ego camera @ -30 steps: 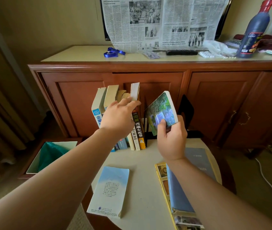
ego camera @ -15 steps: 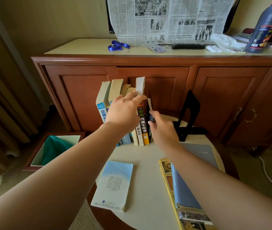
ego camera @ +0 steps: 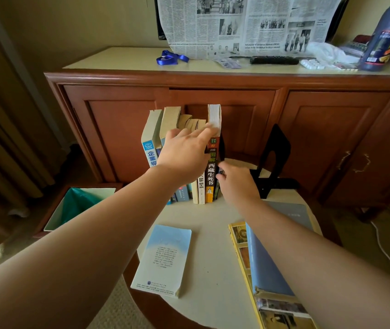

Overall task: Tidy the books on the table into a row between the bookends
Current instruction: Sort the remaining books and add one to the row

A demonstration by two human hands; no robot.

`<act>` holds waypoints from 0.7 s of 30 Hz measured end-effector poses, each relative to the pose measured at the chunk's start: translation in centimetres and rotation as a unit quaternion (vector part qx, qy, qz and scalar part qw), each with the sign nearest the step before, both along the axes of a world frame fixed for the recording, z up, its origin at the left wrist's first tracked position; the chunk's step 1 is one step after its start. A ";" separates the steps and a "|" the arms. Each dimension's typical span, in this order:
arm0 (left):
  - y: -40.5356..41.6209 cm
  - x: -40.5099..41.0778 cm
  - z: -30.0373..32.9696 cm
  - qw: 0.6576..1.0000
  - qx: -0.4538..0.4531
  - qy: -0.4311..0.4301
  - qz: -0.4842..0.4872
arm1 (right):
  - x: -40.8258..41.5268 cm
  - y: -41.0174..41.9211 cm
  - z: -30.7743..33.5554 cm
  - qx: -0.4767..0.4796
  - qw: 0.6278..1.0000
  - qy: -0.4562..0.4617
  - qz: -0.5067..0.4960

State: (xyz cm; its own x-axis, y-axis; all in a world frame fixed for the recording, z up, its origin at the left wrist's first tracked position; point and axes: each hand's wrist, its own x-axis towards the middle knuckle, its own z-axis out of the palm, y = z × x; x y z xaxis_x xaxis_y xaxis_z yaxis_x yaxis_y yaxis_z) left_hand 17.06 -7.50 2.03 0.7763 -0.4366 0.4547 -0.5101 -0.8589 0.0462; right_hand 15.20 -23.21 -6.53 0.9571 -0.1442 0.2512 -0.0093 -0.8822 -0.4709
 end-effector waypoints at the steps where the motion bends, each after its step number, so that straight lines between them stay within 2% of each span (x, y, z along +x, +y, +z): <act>1: -0.1 0.0 -0.1 1.000 0.005 0.002 0.001 | 0.0 0.0 0.0 -0.006 1.000 0.013 -0.002; 9: 0.0 -0.1 -0.6 1.000 0.001 0.002 0.007 | -0.4 0.7 0.4 -0.068 0.997 -0.024 -0.016; 12: -0.2 -0.1 -0.5 1.000 0.003 0.009 0.006 | -0.1 0.9 0.7 -0.053 0.997 -0.041 -0.034; 15: -0.3 -0.1 -0.7 1.000 0.005 0.009 0.010 | -0.6 1.0 1.1 -0.024 0.999 -0.020 -0.026; 21: 1.0 -0.7 -0.3 0.997 0.036 0.062 -0.021 | -2.2 0.7 2.0 -0.078 0.996 0.042 -0.002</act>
State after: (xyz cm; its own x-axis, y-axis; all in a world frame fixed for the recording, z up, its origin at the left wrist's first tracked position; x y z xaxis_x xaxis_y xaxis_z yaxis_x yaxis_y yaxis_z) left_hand 16.39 -6.54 1.78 0.8055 -0.4977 0.3217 -0.5393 -0.8407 0.0498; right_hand 13.04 -22.48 -4.49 0.9754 -0.1126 0.1895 -0.0459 -0.9446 -0.3249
